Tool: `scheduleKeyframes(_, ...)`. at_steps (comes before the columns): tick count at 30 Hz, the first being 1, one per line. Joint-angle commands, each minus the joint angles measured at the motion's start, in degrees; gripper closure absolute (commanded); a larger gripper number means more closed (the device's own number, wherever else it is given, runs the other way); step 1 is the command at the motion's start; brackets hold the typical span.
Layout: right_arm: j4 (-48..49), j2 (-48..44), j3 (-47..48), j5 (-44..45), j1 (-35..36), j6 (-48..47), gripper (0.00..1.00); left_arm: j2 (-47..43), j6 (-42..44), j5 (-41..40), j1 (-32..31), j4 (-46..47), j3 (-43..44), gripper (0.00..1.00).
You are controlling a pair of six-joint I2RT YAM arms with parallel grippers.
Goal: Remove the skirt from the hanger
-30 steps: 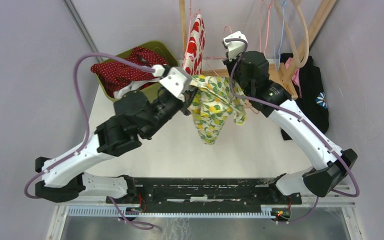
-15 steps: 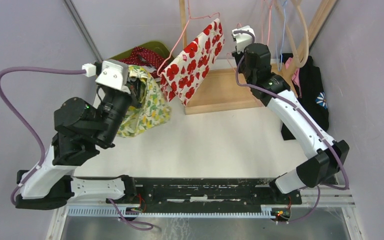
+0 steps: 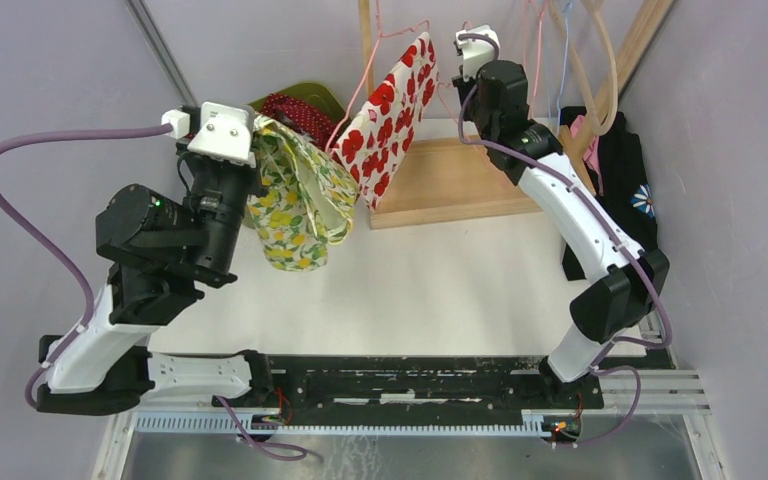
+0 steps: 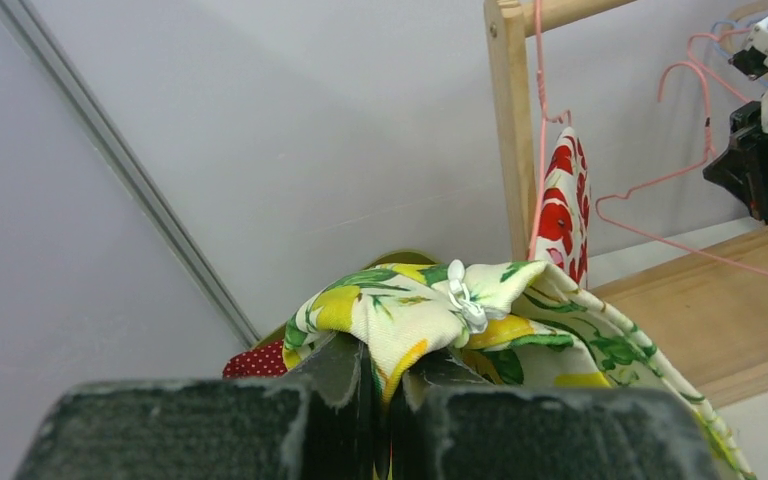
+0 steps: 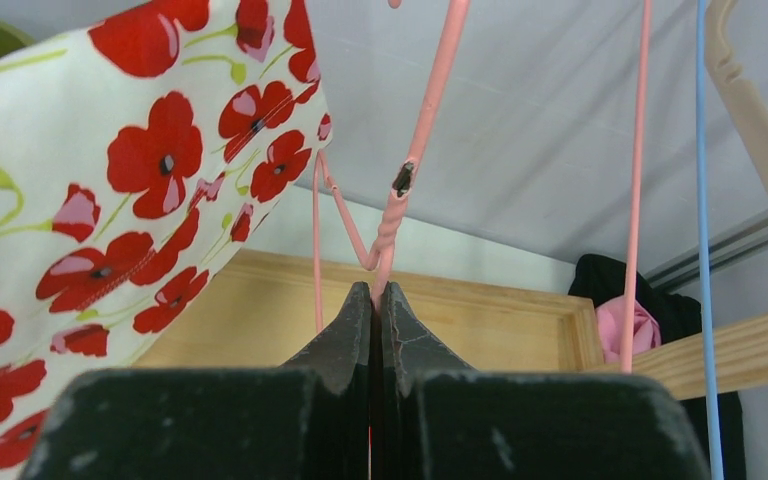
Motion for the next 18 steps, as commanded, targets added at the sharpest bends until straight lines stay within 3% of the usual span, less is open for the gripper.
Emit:
scheduleKeyframes(1, 3.76, 2.08, 6.02, -1.27, -1.30, 2.15, 0.99, -0.59, 0.54, -2.12, -0.15, -0.97, 4.15, 0.97)
scheduleKeyframes(4, 3.77, 3.51, 7.66, -1.72, -1.70, 2.93, 0.99, 3.77, -1.11, -0.06, -0.14, -7.23, 12.12, 0.97)
scheduleKeyframes(10, 3.66, 4.27, 8.33, -2.01, -2.20, 3.42, 0.99, 16.02, -0.57, 7.27, -0.14, -17.88, 37.15, 0.97)
scheduleKeyframes(18, 3.67, 4.23, 8.65, -2.32, -2.81, 3.66, 0.99, 12.73, 6.14, 1.18, -0.14, -13.61, 33.34, 0.97)
